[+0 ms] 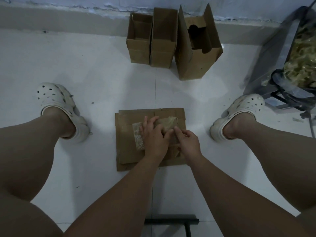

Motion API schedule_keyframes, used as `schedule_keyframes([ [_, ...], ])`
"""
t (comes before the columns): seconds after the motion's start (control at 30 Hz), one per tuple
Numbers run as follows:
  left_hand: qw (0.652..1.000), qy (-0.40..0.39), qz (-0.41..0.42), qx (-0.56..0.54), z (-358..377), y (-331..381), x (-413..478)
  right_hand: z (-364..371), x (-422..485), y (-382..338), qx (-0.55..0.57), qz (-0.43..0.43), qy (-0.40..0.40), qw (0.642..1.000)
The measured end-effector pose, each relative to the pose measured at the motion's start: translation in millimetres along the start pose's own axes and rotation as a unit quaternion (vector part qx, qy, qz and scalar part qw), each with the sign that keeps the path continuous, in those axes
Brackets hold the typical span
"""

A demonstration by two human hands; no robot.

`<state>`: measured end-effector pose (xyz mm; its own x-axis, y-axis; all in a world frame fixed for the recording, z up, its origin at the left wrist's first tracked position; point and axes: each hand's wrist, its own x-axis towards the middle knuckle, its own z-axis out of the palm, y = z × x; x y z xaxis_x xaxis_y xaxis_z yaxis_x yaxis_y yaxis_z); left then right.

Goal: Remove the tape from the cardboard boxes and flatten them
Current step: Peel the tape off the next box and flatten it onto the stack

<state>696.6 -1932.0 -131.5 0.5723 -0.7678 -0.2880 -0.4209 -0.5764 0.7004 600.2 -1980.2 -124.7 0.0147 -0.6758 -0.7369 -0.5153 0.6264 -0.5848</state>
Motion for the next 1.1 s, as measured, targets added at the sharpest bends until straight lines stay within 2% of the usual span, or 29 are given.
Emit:
schedule_keyframes([
  [0.27, 1.000, 0.007, -0.015, 0.006, 3, 2, 1, 11, 7, -3, -0.055, -0.007, 0.034, 0.998],
  [0.4, 0.998, 0.008, -0.042, -0.047, 0, 8, 3, 14, 8, -10, -0.035, 0.014, 0.020, 0.999],
  [0.53, 0.994, -0.024, -0.055, -0.087, -6, 13, 6, 15, 8, -8, -0.042, -0.008, 0.016, 0.999],
  [0.7, 0.980, -0.050, -0.127, -0.146, -17, 26, 9, 17, 5, -7, -0.089, -0.043, 0.012, 0.995],
  [0.8, 0.986, -0.035, -0.116, -0.117, -19, 31, 13, 18, 4, -7, -0.103, -0.072, 0.000, 0.992],
  [0.87, 0.988, -0.059, -0.114, -0.087, -19, 37, 18, 17, 5, -9, -0.074, -0.059, -0.016, 0.995],
  [1.0, 0.980, -0.131, -0.088, 0.125, -11, 44, 27, 16, 11, -7, -0.059, -0.026, -0.030, 0.997],
  [1.1, 0.963, -0.115, -0.062, 0.236, -6, 40, 32, 18, 9, -12, -0.003, 0.024, -0.055, 0.998],
])
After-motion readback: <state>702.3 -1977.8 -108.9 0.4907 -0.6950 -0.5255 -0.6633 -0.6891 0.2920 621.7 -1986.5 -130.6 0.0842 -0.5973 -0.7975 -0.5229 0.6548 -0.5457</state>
